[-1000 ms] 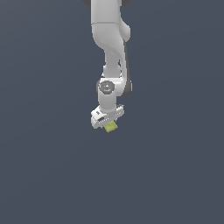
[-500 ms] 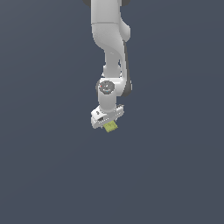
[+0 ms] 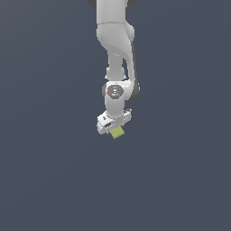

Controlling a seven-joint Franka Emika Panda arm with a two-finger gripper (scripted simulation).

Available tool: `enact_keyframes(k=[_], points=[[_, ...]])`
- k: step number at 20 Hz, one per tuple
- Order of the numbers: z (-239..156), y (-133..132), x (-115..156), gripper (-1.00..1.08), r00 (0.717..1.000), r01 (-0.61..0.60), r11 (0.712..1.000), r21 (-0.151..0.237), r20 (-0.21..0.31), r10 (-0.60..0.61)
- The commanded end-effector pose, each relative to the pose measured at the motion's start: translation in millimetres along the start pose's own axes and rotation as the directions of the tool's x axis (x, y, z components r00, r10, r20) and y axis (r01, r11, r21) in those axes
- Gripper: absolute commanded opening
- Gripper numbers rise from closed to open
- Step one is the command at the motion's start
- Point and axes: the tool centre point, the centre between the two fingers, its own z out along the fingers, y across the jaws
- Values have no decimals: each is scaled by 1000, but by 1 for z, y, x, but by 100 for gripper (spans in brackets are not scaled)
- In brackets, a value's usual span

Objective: Pick up the object and move it to a goal position.

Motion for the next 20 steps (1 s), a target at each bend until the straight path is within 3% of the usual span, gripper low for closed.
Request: enact_keyframes(k=[1,20], points=[[-4,-5,14,-100,1000,1,1000,-1,-1,-1],[-34,-57,160,-100,1000,1,1000,1,-1,-1]])
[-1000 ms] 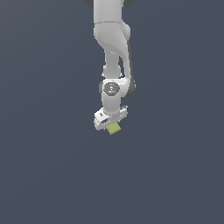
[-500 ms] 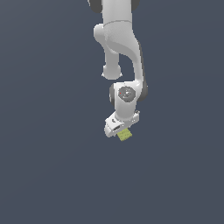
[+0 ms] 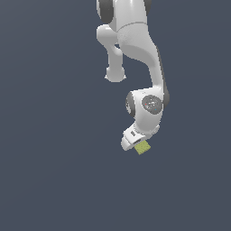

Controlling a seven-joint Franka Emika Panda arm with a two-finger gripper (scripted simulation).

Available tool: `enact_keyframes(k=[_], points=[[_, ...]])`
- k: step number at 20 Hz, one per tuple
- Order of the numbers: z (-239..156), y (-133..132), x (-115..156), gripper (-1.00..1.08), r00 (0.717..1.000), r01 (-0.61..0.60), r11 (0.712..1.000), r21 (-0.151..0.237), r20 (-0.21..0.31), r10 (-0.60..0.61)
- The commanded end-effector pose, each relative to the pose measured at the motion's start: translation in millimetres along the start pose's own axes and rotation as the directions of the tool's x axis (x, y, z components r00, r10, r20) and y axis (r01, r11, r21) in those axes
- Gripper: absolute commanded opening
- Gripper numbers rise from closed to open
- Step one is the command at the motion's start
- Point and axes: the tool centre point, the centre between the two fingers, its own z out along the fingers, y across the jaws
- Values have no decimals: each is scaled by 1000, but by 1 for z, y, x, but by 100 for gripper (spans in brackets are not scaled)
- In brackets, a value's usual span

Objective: Pick up the object and move it to a goal position.

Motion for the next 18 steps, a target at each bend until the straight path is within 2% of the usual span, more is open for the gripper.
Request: enact_keyframes(k=[1,9,18], points=[[-4,-5,17,-100,1000,-1,1000,-1,-1,1],[-10,-15,49,-100,1000,-1,1000,0,0,1],[-12,-18,61,-100,1000,-1,1000,0,0,1]])
